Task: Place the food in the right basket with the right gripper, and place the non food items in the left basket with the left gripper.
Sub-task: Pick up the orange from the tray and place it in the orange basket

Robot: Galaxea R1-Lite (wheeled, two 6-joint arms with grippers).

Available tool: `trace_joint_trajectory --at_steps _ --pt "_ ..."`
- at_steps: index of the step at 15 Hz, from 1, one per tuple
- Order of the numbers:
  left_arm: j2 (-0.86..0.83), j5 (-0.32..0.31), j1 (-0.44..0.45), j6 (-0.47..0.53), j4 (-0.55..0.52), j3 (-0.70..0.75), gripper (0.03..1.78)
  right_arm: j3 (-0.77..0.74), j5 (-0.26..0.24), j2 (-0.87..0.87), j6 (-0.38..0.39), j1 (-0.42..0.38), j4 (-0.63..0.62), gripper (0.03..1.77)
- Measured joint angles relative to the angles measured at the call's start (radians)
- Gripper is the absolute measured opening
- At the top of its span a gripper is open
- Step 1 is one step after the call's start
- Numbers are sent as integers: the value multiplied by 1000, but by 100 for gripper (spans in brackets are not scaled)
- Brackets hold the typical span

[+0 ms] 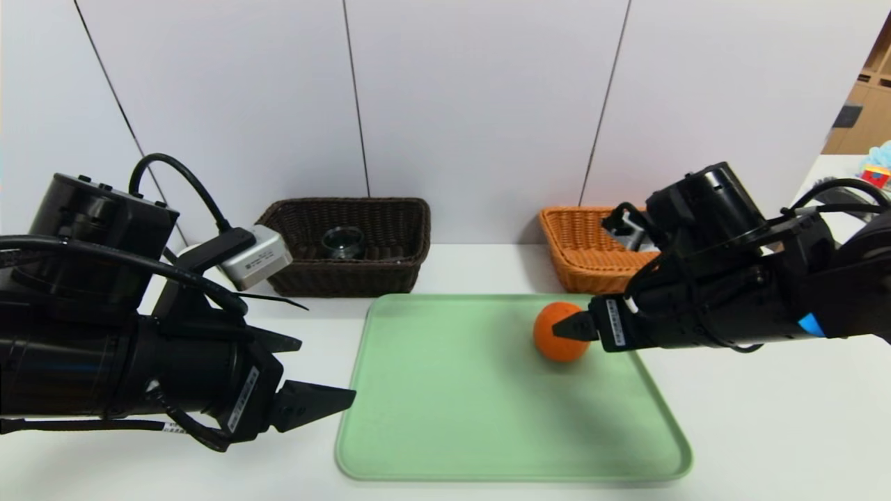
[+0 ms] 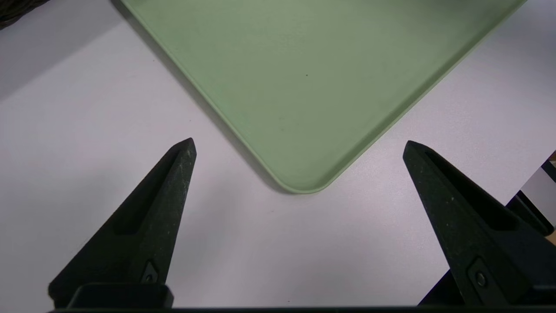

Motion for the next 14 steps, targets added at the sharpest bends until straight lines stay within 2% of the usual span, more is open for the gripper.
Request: trace_joint_trajectory --at_steps 2,7,13,14 --pt "-1 0 -3 -1 0 0 169 -49 -45 53 37 18 34 170" --pt "1 0 -9 -6 0 0 169 -118 -93 156 53 39 31 170" --pt "1 0 -8 -9 0 -1 169 -150 -109 232 51 37 27 170" --pt "1 0 -8 -9 0 -1 169 -151 -110 239 49 36 27 163"
